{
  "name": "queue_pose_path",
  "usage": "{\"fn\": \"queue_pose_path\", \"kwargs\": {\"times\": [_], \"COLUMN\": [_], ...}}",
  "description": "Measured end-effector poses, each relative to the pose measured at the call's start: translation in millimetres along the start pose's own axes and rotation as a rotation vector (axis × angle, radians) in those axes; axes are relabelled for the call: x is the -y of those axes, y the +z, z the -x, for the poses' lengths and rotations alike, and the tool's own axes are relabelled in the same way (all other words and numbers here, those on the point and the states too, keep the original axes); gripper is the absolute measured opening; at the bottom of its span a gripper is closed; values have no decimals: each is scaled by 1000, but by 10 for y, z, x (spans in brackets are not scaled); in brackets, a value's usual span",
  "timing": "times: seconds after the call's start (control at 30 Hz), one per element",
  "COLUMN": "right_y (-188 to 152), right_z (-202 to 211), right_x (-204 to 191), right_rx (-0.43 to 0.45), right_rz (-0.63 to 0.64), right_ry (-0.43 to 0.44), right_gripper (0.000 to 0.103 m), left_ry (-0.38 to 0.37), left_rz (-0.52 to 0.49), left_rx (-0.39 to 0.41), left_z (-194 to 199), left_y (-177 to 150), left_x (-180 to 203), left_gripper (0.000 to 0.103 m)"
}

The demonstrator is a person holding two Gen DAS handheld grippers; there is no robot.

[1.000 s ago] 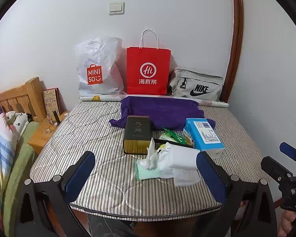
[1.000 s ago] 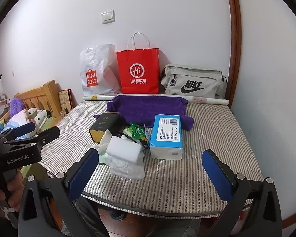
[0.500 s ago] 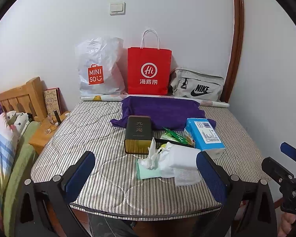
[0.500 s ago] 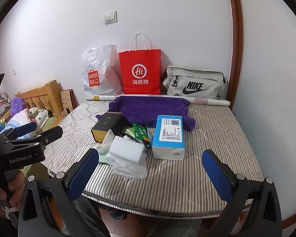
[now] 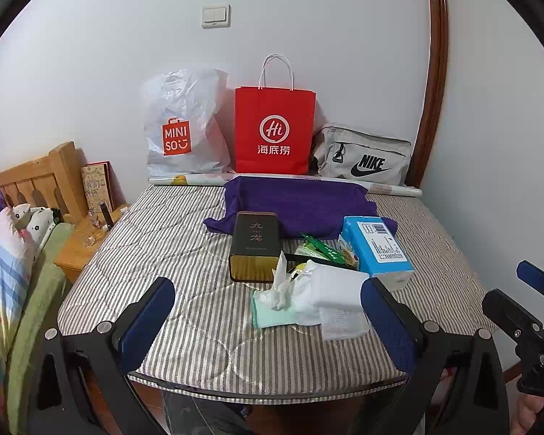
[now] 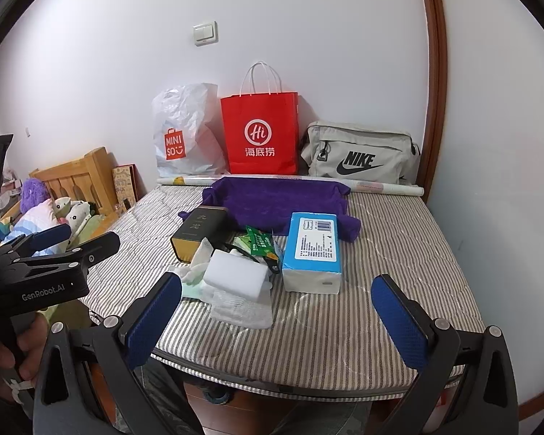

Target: Organize soft objects

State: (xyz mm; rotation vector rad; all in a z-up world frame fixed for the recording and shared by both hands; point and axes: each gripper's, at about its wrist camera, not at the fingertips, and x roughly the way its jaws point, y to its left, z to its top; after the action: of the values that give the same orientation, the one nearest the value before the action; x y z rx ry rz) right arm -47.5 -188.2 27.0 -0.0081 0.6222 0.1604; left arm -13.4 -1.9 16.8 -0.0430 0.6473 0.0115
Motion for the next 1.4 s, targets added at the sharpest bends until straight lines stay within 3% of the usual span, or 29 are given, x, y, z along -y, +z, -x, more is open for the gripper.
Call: {"fn": "queue_pose_path", "kwargs": {"times": [1.13, 1.4], "right_y": [-19, -12], "right_z": [-28, -423], "right_x": [-9, 112], "right_rx": [-5, -105], "right_rz": [13, -17], "right_ry": [6, 58], "right_gripper": [103, 103], "left_ry": [1, 8], "left_rz": [0, -5], "left_rx": [2, -9], "left_z": [34, -170], "left_y": [-11, 75], "left_x": [-32, -9], "left_gripper": [103, 103]}}
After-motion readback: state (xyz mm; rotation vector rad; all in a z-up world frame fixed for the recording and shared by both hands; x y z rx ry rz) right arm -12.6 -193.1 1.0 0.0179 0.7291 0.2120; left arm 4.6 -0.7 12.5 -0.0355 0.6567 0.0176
